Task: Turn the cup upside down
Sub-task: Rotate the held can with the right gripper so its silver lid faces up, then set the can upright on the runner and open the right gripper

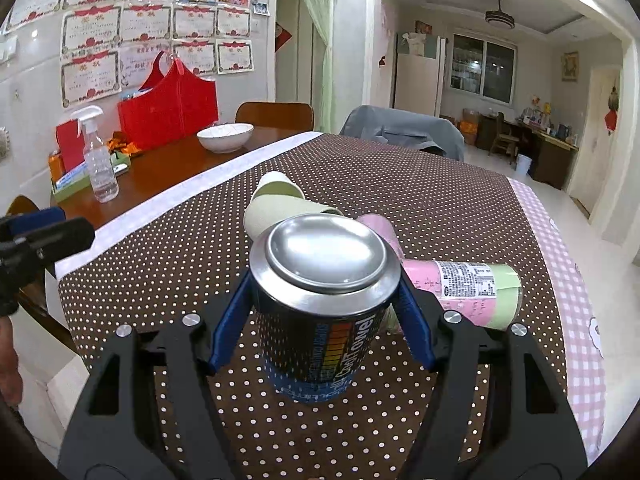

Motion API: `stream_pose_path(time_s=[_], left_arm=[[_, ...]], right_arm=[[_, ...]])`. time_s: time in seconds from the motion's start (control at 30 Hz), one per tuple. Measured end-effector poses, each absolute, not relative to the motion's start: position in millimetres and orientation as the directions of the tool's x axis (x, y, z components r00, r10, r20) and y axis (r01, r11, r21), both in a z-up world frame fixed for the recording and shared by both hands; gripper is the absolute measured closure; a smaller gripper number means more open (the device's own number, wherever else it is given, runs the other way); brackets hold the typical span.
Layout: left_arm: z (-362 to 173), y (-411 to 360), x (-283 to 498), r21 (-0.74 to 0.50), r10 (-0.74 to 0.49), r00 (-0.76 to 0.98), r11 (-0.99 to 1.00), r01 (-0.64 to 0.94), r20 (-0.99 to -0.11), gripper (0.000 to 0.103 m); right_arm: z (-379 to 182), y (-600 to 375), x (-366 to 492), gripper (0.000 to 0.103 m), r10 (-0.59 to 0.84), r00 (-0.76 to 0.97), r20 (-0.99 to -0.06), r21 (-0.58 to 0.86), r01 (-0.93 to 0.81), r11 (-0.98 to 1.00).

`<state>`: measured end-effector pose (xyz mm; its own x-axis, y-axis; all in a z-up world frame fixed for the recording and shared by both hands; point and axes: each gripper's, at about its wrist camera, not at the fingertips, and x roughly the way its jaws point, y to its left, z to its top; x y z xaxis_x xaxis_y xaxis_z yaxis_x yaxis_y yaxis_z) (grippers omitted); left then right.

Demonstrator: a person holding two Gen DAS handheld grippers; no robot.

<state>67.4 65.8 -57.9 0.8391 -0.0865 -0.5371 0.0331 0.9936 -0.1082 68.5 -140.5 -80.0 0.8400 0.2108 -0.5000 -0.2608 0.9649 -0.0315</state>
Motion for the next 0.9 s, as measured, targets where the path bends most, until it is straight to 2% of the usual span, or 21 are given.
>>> stream_pose_path(time_s=[0.23, 0.3, 0.33, 0.37, 0.43, 0.9], left_arm=[[-58, 66, 68, -0.108, -0.086, 0.839, 0.994, 0.032, -0.537, 0.013], [-59, 66, 68, -0.107, -0.086, 0.839, 0.994, 0.033, -0.538, 0.013], [-58, 66, 67, -0.107, -0.086, 0.839, 0.994, 0.034, -0.538, 0.013], [-58, 66, 67, -0.107, -0.086, 0.839, 0.994, 0.034, -0.537, 0.013], [-57, 65, 66, -0.106, -0.087, 0.840, 0.994, 0.035, -0.536, 0.013], [-48, 56, 56, -0.097, -0.097, 0.848, 0.994, 0.055, -0.520, 0.013]], right_arm=[[-91, -135, 72, 0.035, 0.205, 0.822, -0.531, -0.056, -0.275, 0.960], [-92, -137, 72, 0.026, 0.209, 0.820, -0.533, -0.043, -0.273, 0.961], [-90, -139, 70, 0.014, 0.213, 0.824, -0.525, -0.033, -0.270, 0.962], [-88, -141, 69, 0.009, 0.220, 0.828, -0.516, -0.020, -0.268, 0.963], [-82, -145, 68, 0.006, 0.244, 0.828, -0.505, 0.015, -0.275, 0.961], [-59, -171, 67, 0.006, 0.311, 0.803, -0.508, 0.200, -0.241, 0.950]])
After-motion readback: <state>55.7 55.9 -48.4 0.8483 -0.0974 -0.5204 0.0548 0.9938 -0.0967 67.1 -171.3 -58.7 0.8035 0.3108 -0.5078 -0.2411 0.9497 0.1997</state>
